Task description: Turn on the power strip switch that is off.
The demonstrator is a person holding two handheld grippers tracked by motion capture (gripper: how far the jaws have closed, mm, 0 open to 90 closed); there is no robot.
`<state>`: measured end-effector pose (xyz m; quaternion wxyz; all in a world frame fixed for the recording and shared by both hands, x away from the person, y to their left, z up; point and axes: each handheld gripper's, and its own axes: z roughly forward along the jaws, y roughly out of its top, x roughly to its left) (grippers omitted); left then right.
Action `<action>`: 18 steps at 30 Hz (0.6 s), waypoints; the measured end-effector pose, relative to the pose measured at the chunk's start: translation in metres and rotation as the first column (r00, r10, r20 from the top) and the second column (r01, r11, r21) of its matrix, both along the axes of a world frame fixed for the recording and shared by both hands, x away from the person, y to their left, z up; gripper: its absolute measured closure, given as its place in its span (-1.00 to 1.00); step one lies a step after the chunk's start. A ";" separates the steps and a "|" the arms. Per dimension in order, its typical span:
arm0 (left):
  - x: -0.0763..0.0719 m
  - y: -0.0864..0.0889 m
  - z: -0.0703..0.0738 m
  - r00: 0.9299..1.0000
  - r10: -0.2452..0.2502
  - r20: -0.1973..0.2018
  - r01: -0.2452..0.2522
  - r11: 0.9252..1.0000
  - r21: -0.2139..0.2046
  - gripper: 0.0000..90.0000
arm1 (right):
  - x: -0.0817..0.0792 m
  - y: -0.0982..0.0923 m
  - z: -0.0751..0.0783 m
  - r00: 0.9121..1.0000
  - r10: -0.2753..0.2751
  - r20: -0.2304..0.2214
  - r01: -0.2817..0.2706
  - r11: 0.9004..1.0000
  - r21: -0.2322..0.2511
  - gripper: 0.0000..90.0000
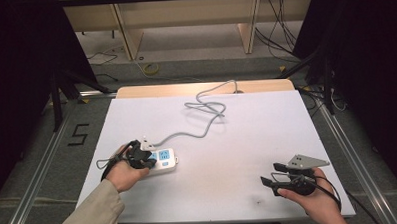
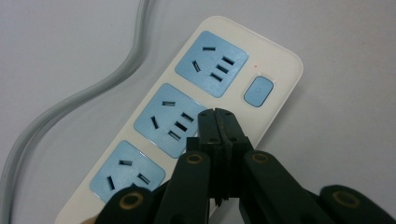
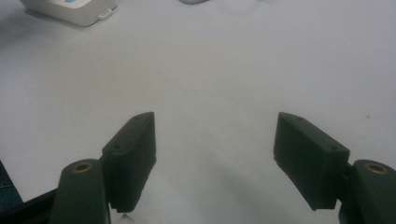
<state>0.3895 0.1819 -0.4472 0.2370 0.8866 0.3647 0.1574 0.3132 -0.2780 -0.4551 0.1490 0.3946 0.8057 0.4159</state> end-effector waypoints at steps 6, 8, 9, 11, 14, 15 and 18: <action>0.002 0.000 0.000 1.000 -0.001 -0.011 0.001 1.000 -0.004 1.00 | 0.000 0.000 0.000 1.000 0.000 0.000 0.000 1.000 0.000 -0.33; 0.002 -0.001 0.000 1.000 -0.007 -0.009 0.007 1.000 0.005 1.00 | 0.000 0.000 0.000 1.000 -0.001 0.000 0.001 1.000 -0.002 -0.33; 0.002 -0.001 0.000 1.000 -0.008 -0.008 0.008 1.000 0.007 1.00 | 0.000 0.000 0.000 1.000 -0.001 0.000 0.001 1.000 -0.001 -0.33; 0.002 -0.001 0.000 1.000 -0.005 -0.007 0.005 1.000 0.008 1.00 | 0.000 0.000 0.000 1.000 -0.001 0.000 0.001 1.000 -0.001 -0.33; 0.002 -0.001 0.000 1.000 -0.002 -0.013 0.002 1.000 0.005 1.00 | -0.001 0.000 0.000 1.000 -0.004 -0.001 0.004 1.000 0.000 -0.33; 0.002 -0.001 0.000 1.000 -0.003 -0.013 0.003 1.000 0.009 1.00 | -0.001 0.000 0.001 1.000 -0.005 -0.001 0.005 1.000 0.001 -0.33; 0.002 -0.002 0.000 1.000 -0.010 -0.006 0.010 1.000 0.022 1.00 | -0.001 0.000 0.001 1.000 -0.004 -0.001 0.004 1.000 -0.005 -0.33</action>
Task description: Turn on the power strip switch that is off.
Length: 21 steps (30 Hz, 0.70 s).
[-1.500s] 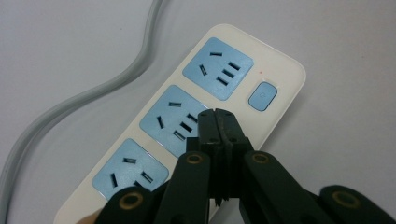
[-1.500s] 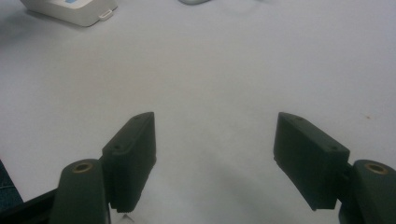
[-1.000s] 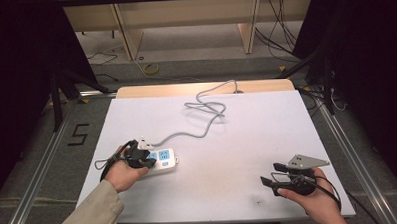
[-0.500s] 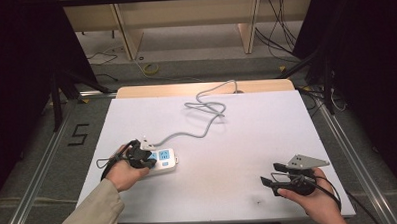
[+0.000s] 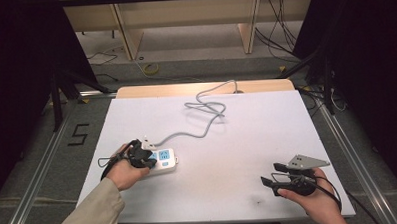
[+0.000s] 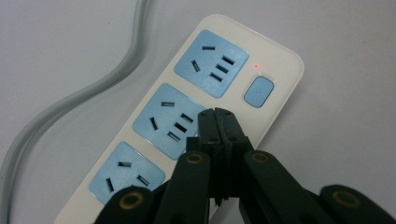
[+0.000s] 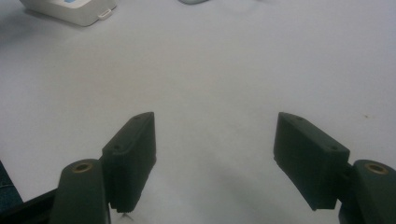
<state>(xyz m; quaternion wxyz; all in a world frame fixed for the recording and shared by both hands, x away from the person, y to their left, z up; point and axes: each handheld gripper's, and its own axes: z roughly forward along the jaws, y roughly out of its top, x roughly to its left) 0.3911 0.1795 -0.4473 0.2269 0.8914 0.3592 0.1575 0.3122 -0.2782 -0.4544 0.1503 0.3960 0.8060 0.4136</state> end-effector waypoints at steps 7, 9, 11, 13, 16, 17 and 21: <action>0.000 0.000 0.000 1.000 0.007 -0.004 -0.007 1.000 0.000 1.00 | -0.001 0.000 0.001 1.000 0.002 0.000 -0.002 1.000 0.001 -0.33; 0.001 0.000 0.000 1.000 0.012 -0.017 -0.012 1.000 0.001 1.00 | -0.001 0.000 0.001 1.000 0.002 0.001 -0.002 1.000 0.000 -0.33; 0.000 0.001 0.001 1.000 0.022 -0.020 -0.021 0.999 0.037 1.00 | -0.001 0.000 0.001 1.000 0.001 0.003 -0.001 1.000 0.001 -0.33; -0.001 0.003 0.000 1.000 0.010 -0.016 -0.009 1.000 0.027 1.00 | -0.001 0.000 0.001 1.000 0.002 0.002 -0.002 1.000 0.002 -0.33; -0.002 0.003 0.000 1.000 0.004 -0.003 -0.003 1.000 0.031 1.00 | -0.001 0.001 0.000 1.000 0.005 0.002 -0.005 1.000 0.000 -0.33; -0.002 0.002 -0.001 1.000 0.006 -0.002 -0.006 1.000 0.030 1.00 | -0.001 0.001 0.001 1.000 0.006 0.001 -0.006 1.000 -0.001 -0.33; -0.001 0.004 0.000 1.000 0.006 -0.013 -0.006 1.000 0.018 1.00 | 0.000 0.001 0.000 1.000 0.006 0.003 -0.006 1.000 -0.001 -0.33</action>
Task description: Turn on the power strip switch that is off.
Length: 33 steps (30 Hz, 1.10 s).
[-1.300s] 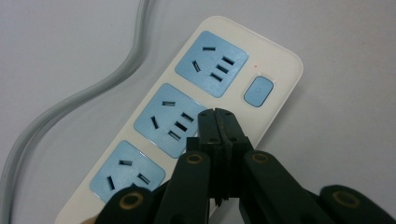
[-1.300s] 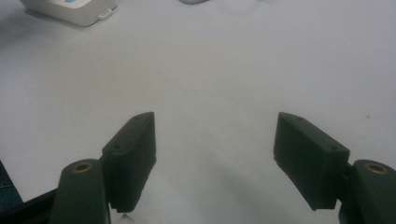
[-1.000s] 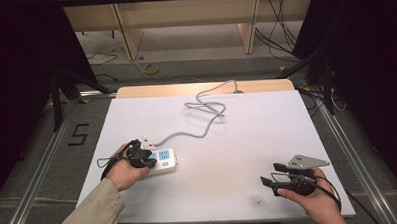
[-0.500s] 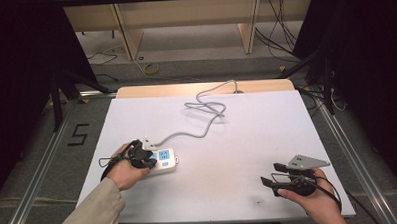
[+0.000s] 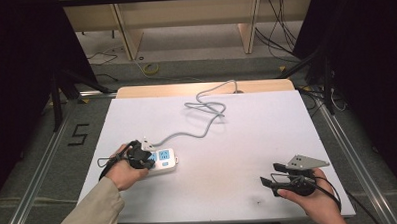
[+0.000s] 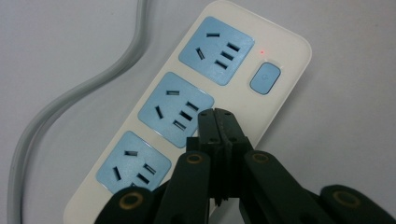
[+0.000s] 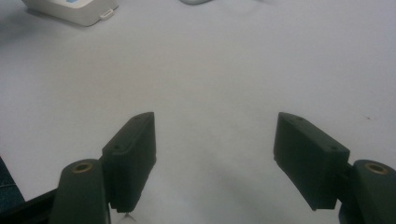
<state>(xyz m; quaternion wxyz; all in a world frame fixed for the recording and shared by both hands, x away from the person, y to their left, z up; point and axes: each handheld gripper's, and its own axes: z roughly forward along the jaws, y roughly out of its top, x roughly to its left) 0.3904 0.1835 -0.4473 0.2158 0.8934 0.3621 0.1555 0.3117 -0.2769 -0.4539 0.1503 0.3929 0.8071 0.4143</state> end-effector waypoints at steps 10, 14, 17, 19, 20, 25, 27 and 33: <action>0.001 0.000 0.001 1.000 0.009 -0.008 -0.010 1.000 -0.013 1.00 | 0.000 0.000 0.000 1.000 -0.002 -0.003 0.002 1.000 0.000 -0.33; 0.001 0.000 0.001 1.000 0.007 -0.005 -0.007 1.000 -0.013 1.00 | 0.000 -0.001 0.000 1.000 -0.003 -0.005 0.003 1.000 -0.002 -0.33; 0.001 0.000 0.001 1.000 0.003 -0.003 -0.004 1.000 -0.006 1.00 | 0.000 0.000 0.000 1.000 -0.001 -0.003 0.001 1.000 -0.002 -0.33; 0.001 0.000 0.001 1.000 0.004 -0.004 -0.004 1.000 -0.007 1.00 | 0.000 0.000 0.000 1.000 -0.001 -0.004 0.001 1.000 -0.002 -0.33; 0.001 0.000 0.001 1.000 0.008 -0.001 -0.008 1.000 -0.011 1.00 | 0.000 0.000 0.000 1.000 -0.003 -0.004 0.003 1.000 -0.001 -0.33; 0.001 0.001 0.002 1.000 0.004 -0.004 -0.004 1.000 -0.020 1.00 | 0.000 -0.001 0.000 1.000 -0.003 -0.003 0.003 1.000 -0.001 -0.33; 0.001 0.001 0.002 1.000 0.005 -0.005 -0.005 1.000 -0.024 1.00 | 0.000 -0.001 0.000 1.000 -0.003 -0.004 0.003 1.000 -0.001 -0.33; 0.001 0.001 0.004 1.000 0.008 0.011 -0.008 0.999 -0.040 1.00 | 0.000 -0.001 0.000 1.000 -0.004 -0.002 0.004 1.000 -0.002 -0.33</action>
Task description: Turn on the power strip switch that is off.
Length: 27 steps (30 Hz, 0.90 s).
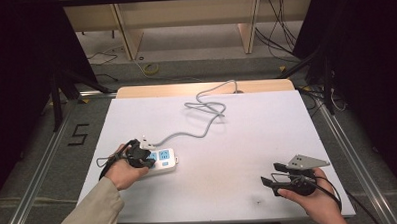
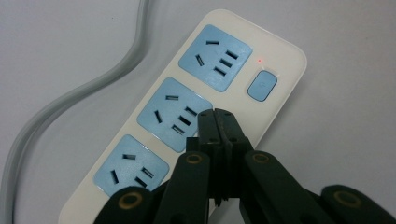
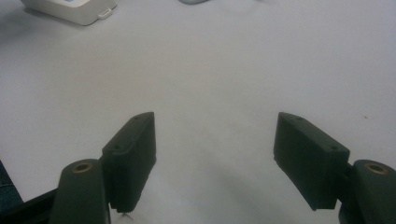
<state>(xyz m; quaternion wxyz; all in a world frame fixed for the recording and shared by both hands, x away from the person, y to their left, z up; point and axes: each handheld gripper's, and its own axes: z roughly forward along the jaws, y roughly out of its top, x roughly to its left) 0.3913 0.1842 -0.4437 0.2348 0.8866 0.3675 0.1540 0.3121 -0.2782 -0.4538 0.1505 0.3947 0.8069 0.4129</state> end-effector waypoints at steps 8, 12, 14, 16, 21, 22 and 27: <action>-0.002 -0.003 0.005 0.999 0.030 0.037 -0.029 0.999 -0.030 0.90 | 0.000 0.000 0.000 1.000 0.000 0.004 0.000 1.000 0.001 -0.33; -0.004 -0.004 0.008 0.997 0.038 0.074 -0.034 0.998 -0.049 0.83 | 0.000 -0.001 0.000 1.000 -0.002 0.003 0.002 1.000 0.003 -0.33; -0.005 -0.006 0.009 0.994 0.036 0.107 -0.030 0.998 -0.054 0.73 | 0.000 -0.001 0.000 1.000 -0.003 0.003 0.003 1.000 0.003 -0.33; -0.006 -0.007 0.011 0.991 0.032 0.133 -0.024 0.998 -0.063 0.66 | 0.000 -0.001 0.000 1.000 -0.004 0.003 0.004 1.000 0.003 -0.33; -0.007 -0.011 0.014 0.971 0.020 0.240 0.010 0.992 -0.123 0.24 | 0.000 -0.001 0.001 1.000 -0.005 0.005 0.005 1.000 0.003 -0.33; -0.008 -0.012 0.015 0.967 0.005 0.256 0.029 0.991 -0.127 0.15 | 0.000 -0.001 0.000 1.000 -0.005 0.006 0.005 1.000 0.004 -0.33; -0.011 -0.018 0.016 0.952 -0.039 0.302 0.093 0.982 -0.165 -0.15 | 0.000 -0.001 0.000 1.000 -0.005 0.004 0.005 1.000 0.003 -0.33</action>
